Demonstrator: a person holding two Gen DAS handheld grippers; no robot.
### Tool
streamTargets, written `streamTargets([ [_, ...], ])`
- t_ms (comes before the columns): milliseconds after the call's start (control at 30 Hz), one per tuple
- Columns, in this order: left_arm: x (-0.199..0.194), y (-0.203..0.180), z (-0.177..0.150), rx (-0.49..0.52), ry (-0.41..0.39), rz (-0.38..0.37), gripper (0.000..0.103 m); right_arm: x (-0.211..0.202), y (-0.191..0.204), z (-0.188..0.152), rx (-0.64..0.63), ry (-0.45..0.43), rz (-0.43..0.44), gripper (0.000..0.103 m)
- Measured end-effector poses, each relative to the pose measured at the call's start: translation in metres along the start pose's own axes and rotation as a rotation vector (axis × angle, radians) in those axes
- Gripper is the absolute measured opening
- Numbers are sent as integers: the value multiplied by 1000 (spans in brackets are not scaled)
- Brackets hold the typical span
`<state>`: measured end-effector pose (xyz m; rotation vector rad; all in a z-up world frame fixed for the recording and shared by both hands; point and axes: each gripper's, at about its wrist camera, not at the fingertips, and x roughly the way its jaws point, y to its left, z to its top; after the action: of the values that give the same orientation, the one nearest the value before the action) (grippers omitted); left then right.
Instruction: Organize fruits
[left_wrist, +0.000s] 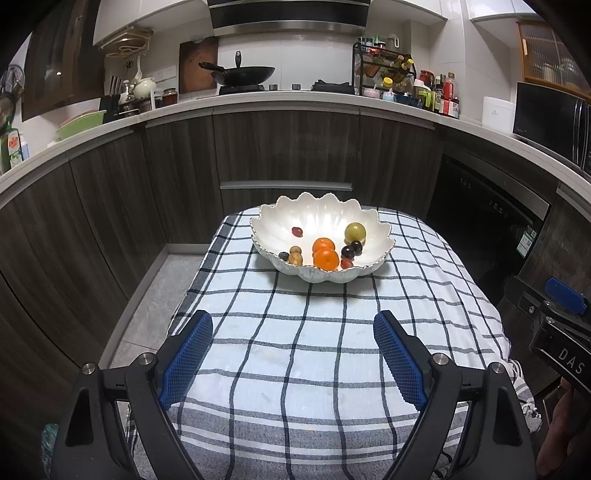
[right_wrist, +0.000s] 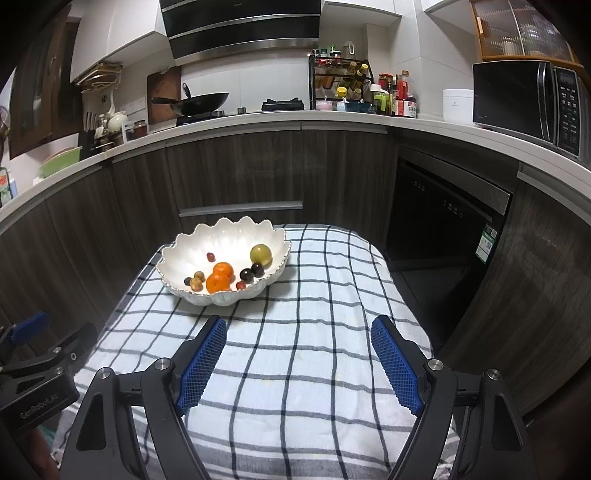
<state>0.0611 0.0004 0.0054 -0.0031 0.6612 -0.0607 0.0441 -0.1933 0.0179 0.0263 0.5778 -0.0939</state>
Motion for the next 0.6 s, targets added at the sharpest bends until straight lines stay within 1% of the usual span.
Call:
streamTargets([
  [233,3,-1,-3,1,3,-5,89,0,0,0,3,1,7,81],
  [433,6,1,-4,1,22,-9,89,0,0,0,3,3,8,81],
  [600,5,0,-4,12,13,-1,89,-1,2,0,6,4,9,81],
])
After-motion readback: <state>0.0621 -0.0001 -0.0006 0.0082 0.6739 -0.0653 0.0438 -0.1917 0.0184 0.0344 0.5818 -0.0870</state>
